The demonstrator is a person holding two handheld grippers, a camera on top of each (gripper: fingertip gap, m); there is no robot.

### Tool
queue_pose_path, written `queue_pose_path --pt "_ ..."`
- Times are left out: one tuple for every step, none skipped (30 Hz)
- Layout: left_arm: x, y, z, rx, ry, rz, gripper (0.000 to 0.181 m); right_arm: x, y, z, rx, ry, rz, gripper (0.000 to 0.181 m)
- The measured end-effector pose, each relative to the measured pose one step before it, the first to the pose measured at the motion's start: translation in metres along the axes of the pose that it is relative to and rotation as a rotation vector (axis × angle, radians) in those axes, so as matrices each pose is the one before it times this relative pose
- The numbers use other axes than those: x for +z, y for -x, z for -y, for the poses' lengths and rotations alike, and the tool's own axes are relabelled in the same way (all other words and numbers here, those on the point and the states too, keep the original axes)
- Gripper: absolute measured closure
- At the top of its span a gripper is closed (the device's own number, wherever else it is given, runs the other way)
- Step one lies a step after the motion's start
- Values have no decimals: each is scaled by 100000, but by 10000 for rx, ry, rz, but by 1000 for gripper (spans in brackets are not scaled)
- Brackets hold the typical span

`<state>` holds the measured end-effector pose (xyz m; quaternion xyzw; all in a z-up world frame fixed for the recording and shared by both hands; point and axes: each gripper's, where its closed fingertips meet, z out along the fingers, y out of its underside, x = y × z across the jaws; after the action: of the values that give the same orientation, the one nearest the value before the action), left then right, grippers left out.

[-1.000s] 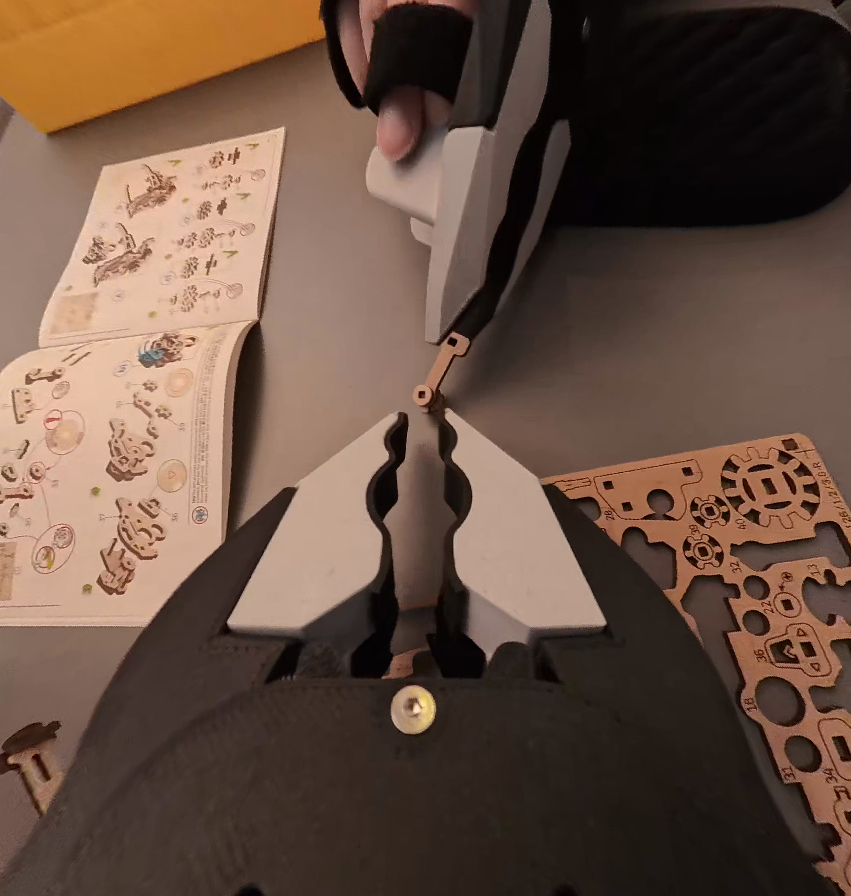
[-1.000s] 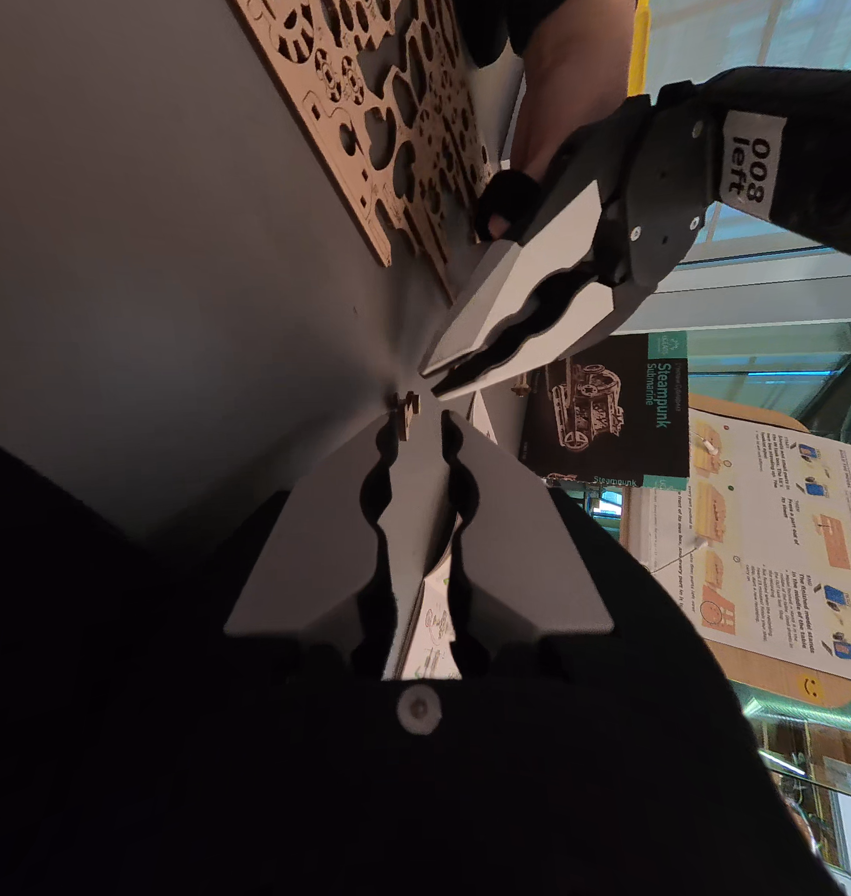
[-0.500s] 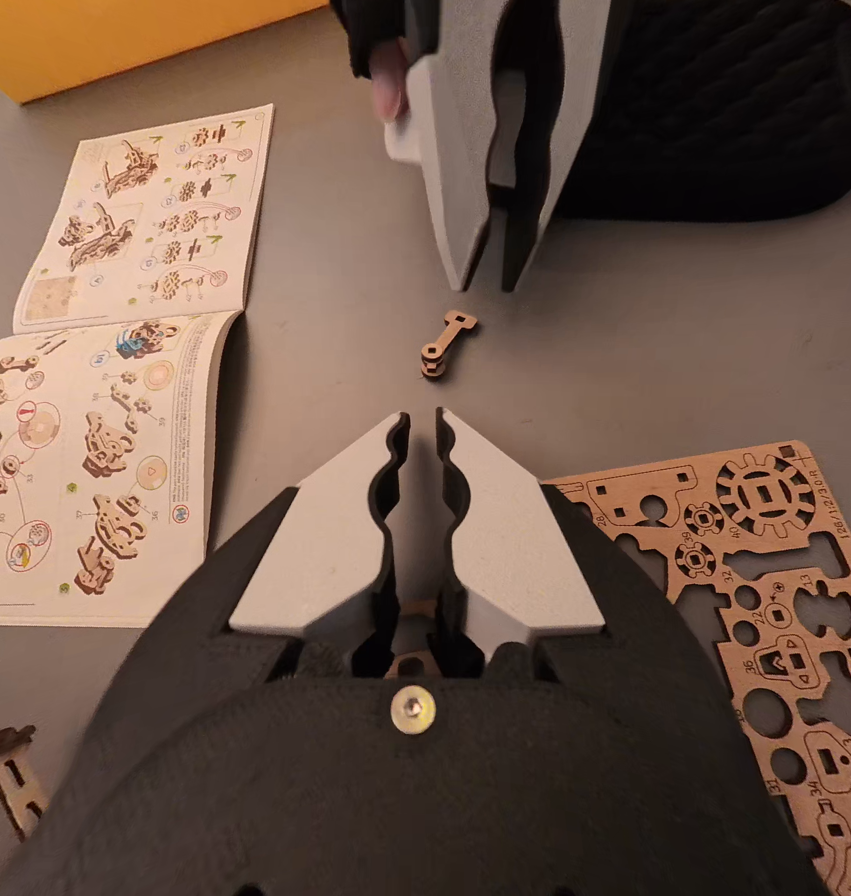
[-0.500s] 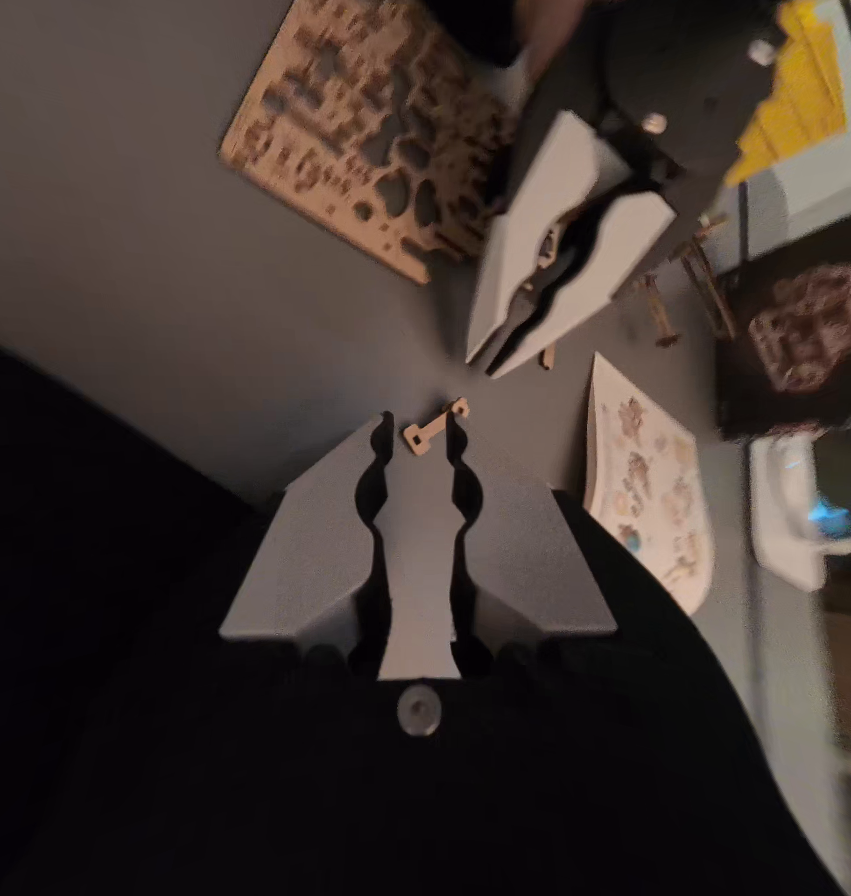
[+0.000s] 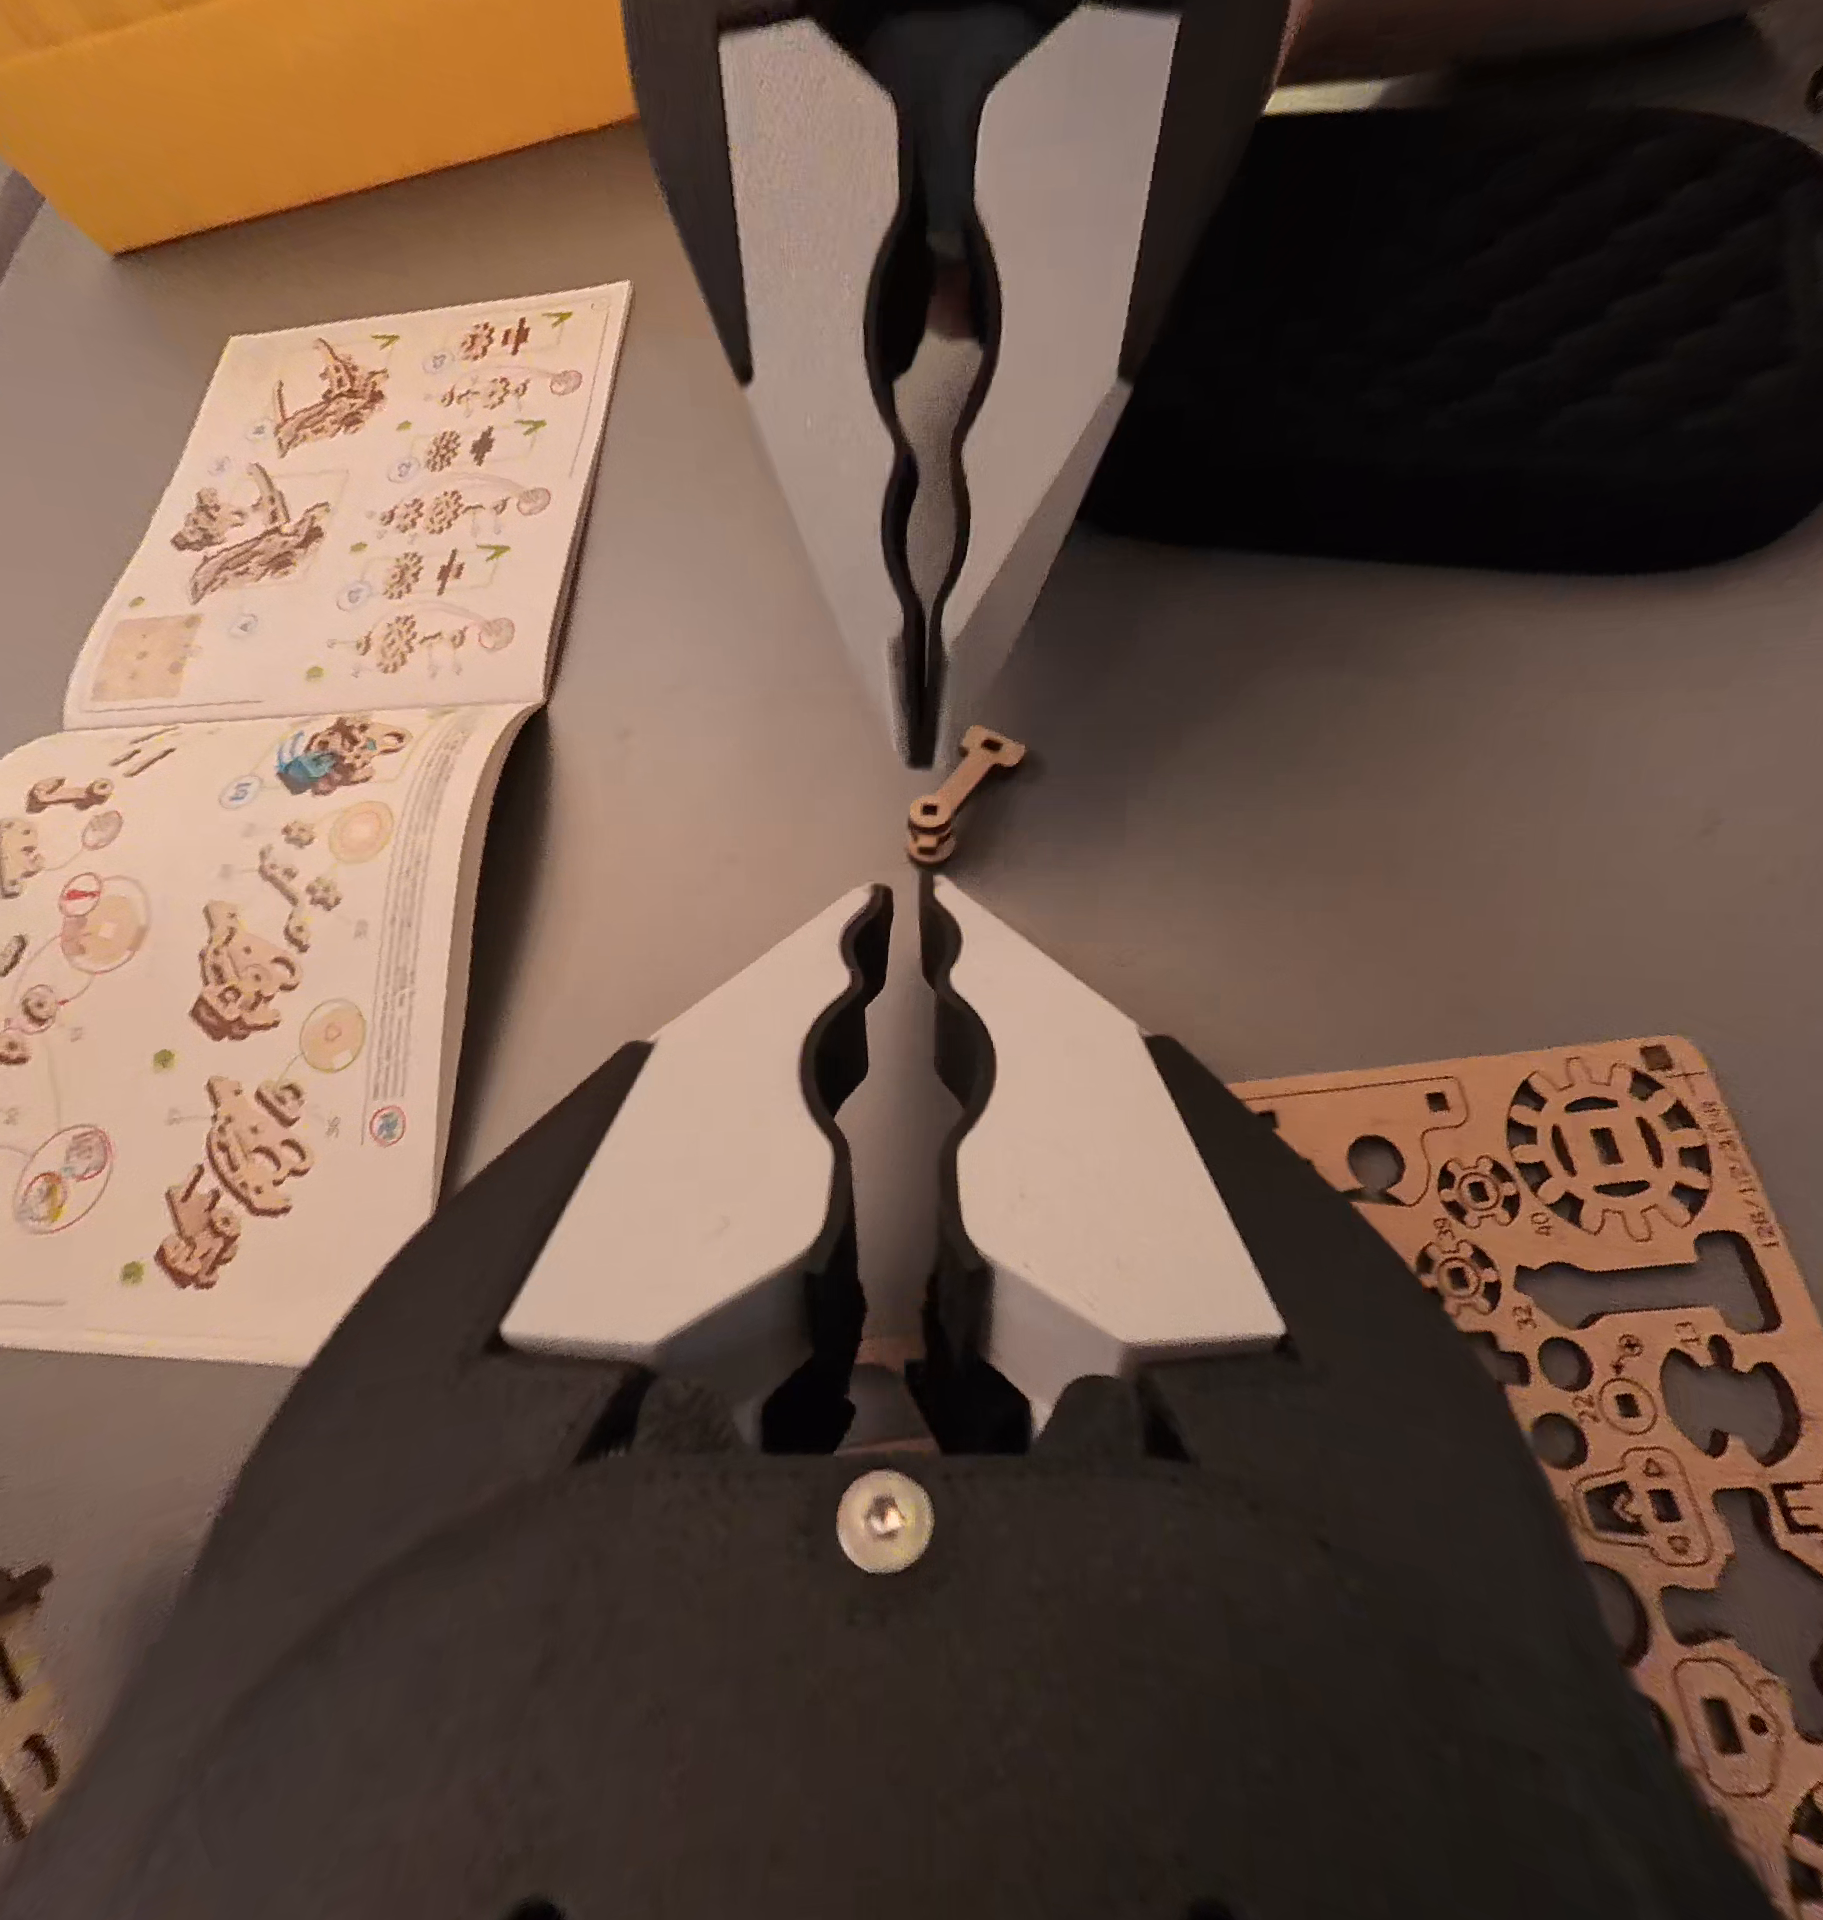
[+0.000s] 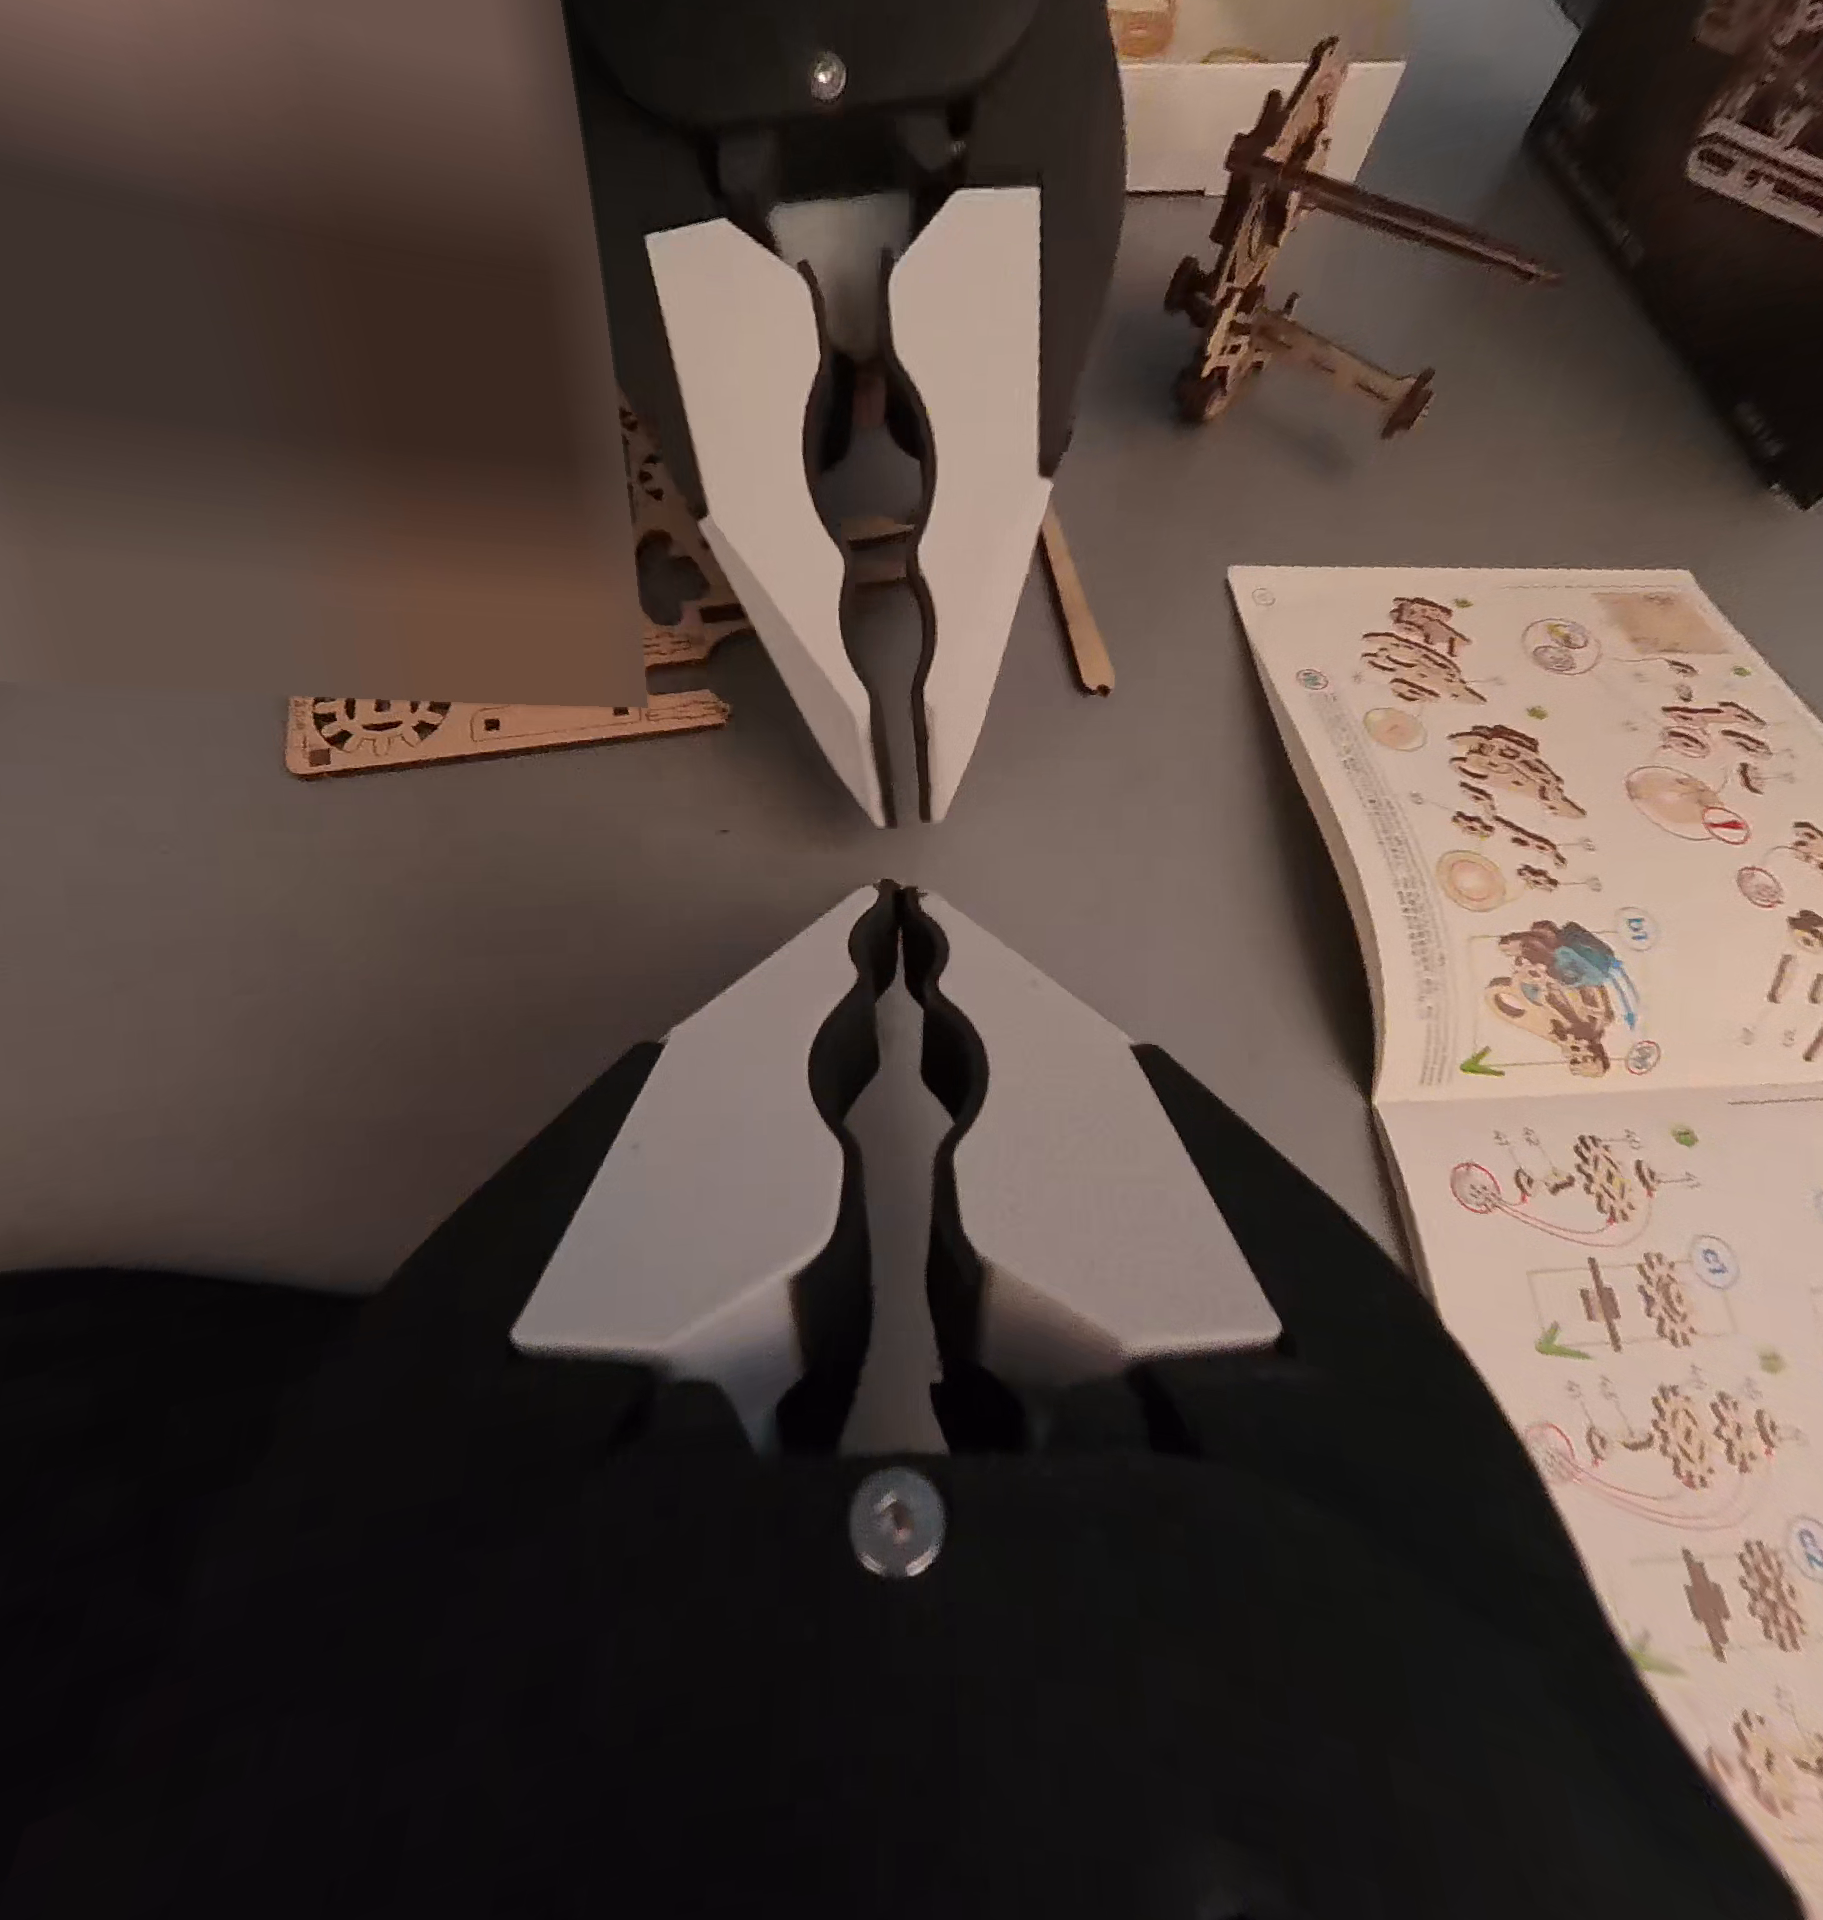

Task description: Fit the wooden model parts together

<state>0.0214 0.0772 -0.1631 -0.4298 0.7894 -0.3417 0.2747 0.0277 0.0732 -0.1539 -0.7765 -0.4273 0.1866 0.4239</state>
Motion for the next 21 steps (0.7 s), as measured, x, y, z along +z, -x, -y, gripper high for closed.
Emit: queue_pose_path --pt "68 -193 141 13 -24 -85 177 172 11 -16 21 8 52 181" --pt "35 -61 47 73 6 16 176 90 -94 -12 29 6 -17 181" --pt "33 98 29 112 -4 107 175 19 -100 78 43 -55 -7 181" --pt "66 -73 28 147 -17 9 175 -47 -138 111 65 -89 -28 181" --pt "124 -85 -12 117 27 -22 175 -32 -12 31 90 -5 70 181" --pt "165 17 13 57 19 25 175 -6 3 -23 82 26 66 181" --pt "150 -69 80 26 -26 -53 175 40 -67 -39 33 30 -12 181" --pt "147 -22 59 -6 -5 -43 175 72 44 -74 -21 56 37 181" --pt "140 -65 29 0 -4 -74 174 123 154 -97 -21 83 82 181" --pt "109 73 34 33 -16 31 174 114 23 -163 -19 125 0 181" --pt "71 164 -51 84 16 98 174 114 -10 -148 -58 97 -23 181" --pt "37 -28 -51 63 13 -26 174 105 137 -110 -44 63 65 181" --pt "39 -47 -5 -28 -16 -50 175 77 24 -101 -4 68 5 181" --pt "45 -30 -20 -57 -14 -38 175 46 -46 -63 -12 27 -29 181" --pt "70 -73 -39 -17 3 -49 176 30 25 0 -1 -17 17 181" --pt "72 29 18 13 -24 31 176 -12 -31 7 18 -6 -7 181" --pt "72 37 31 45 -15 44 176 -20 -18 57 3 -41 -3 181" --pt "62 -39 -1 67 6 -4 178 -29 51 39 1 -26 37 181" --pt "73 -36 1 64 -1 0 179 -17 -21 -21 7 23 -13 181" --pt "85 -31 -63 29 47 -1 179 5 -23 -18 -2 11 -20 181" --pt "45 4 -7 18 23 1 179 13 61 -37 -10 12 28 181"
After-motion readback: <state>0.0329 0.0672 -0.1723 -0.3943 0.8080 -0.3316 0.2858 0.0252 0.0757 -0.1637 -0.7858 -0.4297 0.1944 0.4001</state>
